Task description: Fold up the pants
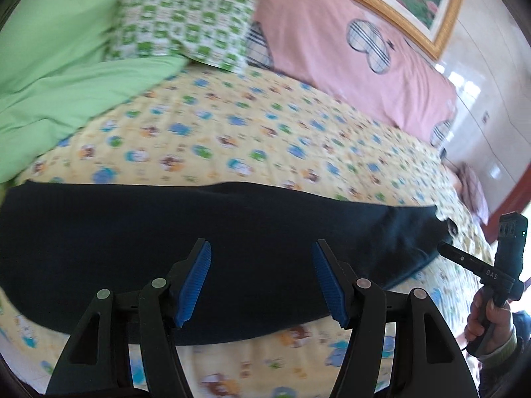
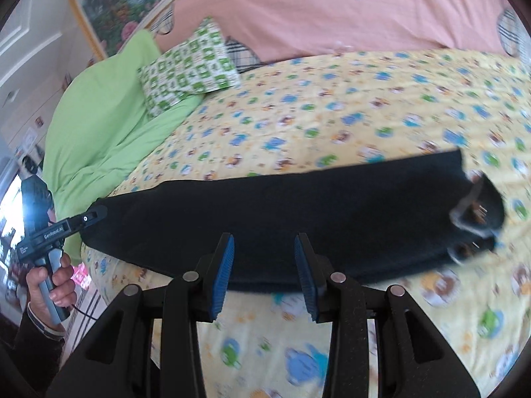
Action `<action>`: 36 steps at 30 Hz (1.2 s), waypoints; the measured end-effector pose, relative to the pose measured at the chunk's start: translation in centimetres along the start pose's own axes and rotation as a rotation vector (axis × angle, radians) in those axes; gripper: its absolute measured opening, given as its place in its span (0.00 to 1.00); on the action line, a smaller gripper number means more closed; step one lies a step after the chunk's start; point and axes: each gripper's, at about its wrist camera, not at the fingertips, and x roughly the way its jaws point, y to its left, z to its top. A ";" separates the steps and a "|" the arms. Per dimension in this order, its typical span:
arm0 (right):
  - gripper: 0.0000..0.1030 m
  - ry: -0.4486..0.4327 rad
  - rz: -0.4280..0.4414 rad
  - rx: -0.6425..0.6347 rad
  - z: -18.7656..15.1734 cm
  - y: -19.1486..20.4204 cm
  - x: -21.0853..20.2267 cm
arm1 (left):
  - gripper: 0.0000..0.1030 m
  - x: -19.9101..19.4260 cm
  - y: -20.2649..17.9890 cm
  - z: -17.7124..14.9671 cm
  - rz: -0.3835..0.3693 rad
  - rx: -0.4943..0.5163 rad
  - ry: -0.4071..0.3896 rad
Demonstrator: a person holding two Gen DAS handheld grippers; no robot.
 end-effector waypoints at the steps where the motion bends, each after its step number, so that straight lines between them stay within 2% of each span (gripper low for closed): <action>1: 0.38 -0.002 -0.006 0.011 -0.2 -0.4 -0.3 | 0.64 0.5 -0.8 0.1 -0.013 0.011 0.010; 7: 0.39 -0.034 -0.066 0.108 -1.3 -3.3 -2.8 | 0.65 3.0 -5.3 1.1 -0.078 0.092 0.054; 11: 0.47 -0.049 -0.110 0.168 -1.8 -5.0 -4.0 | 0.67 4.4 -8.6 2.4 -0.123 0.164 0.070; 18: 0.48 -0.064 -0.149 0.287 -1.8 -8.1 -4.8 | 0.70 7.5 -13.9 4.2 -0.191 0.280 0.128; 25: 0.48 -0.067 -0.122 0.413 -2.0 -10.3 -4.1 | 0.73 10.9 -18.2 5.4 -0.254 0.385 0.217; 30: 0.48 -0.073 -0.073 0.526 -2.1 -11.8 -3.1 | 0.74 13.9 -21.4 6.2 -0.320 0.471 0.310; 36: 0.48 -0.151 -0.020 0.642 -2.5 -13.4 -2.6 | 0.74 18.3 -25.6 6.9 -0.408 0.573 0.452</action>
